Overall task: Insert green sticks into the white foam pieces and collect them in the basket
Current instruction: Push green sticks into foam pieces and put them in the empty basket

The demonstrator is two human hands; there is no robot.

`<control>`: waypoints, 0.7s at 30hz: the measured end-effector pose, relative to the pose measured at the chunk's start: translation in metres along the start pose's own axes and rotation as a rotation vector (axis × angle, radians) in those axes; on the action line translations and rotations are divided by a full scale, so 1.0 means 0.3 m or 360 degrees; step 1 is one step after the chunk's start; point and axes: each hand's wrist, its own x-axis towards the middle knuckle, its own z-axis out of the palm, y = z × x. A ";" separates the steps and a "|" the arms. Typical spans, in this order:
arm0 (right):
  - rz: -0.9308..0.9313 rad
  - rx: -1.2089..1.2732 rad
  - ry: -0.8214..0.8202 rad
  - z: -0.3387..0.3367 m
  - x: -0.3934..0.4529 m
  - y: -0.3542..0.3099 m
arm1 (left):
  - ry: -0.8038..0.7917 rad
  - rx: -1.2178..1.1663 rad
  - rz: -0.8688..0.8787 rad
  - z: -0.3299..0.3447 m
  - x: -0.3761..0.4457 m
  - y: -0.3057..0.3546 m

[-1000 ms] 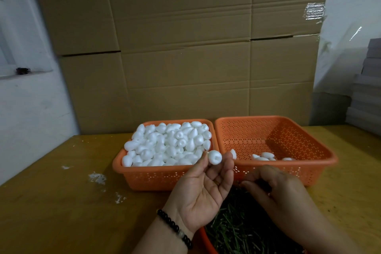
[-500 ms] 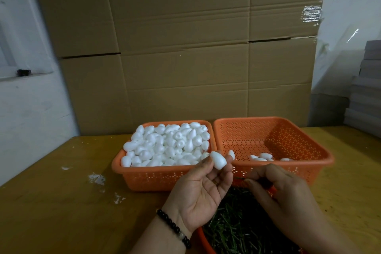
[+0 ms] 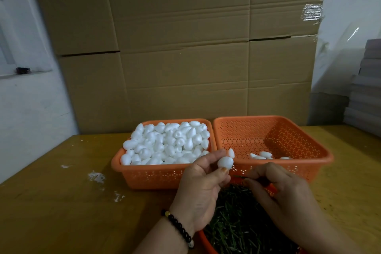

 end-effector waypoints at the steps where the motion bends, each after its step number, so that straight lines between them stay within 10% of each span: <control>1: -0.0009 0.0000 0.0003 0.000 0.000 -0.002 | 0.0022 0.0099 0.0069 0.000 0.000 -0.003; 21: 0.0020 0.0078 0.0106 0.000 -0.003 0.001 | 0.0041 0.0719 0.0445 0.019 -0.020 -0.025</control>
